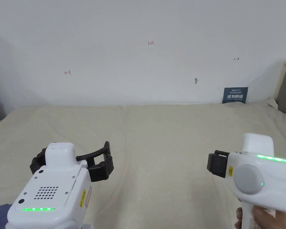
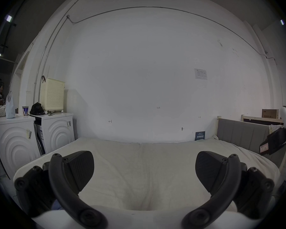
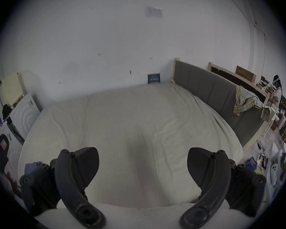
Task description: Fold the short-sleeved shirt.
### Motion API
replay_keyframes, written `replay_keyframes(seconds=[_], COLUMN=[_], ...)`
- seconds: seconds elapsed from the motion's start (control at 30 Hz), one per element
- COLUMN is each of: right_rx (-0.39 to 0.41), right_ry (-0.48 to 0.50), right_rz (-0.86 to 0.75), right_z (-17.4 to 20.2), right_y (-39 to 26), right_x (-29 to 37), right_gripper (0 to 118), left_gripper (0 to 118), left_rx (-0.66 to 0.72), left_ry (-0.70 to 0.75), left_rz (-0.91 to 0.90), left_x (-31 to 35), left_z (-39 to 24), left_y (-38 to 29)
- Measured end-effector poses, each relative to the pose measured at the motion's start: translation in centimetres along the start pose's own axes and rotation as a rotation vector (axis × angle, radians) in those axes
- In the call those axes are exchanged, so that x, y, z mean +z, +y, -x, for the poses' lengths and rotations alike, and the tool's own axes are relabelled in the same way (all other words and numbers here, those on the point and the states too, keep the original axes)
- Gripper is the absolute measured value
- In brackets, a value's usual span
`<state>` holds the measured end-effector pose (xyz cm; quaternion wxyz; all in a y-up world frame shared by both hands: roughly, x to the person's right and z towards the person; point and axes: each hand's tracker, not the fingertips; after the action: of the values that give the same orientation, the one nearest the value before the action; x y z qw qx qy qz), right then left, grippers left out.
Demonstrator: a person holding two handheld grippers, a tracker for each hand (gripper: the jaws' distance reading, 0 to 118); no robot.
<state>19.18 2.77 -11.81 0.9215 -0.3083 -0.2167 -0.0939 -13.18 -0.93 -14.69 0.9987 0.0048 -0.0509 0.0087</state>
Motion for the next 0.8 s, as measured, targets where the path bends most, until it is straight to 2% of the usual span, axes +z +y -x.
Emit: replay_keyframes(seconds=[0.3, 0.47, 0.6, 0.73, 0.8], right_rx=[-0.022, -0.006, 0.016, 0.082, 0.083], right_ry=[0.06, 0.084, 0.058, 0.074, 0.085], right_rz=[-0.019, -0.028, -0.052, -0.169, -0.273], right_z=[-0.4, -0.5, -0.1, 0.0, 0.0], right_y=[0.0, 0.2, 0.0, -0.8, -1.5], right_x=[0.2, 0.2, 0.4, 0.7, 0.8], right_gripper=[110, 110, 110, 110, 110], left_gripper=[118, 118, 118, 118, 118], left_rx=[0.011, 0.017, 0.016, 0.018, 0.018], left_ry=[0.001, 0.002, 0.002, 0.004, 0.006], left_rz=[0.001, 0.001, 0.002, 0.001, -0.002], left_x=[0.1, 0.1, 0.2, 0.2, 0.2], left_z=[0.3, 0.4, 0.5, 0.5, 0.6], left_y=[0.1, 0.1, 0.2, 0.3, 0.3])
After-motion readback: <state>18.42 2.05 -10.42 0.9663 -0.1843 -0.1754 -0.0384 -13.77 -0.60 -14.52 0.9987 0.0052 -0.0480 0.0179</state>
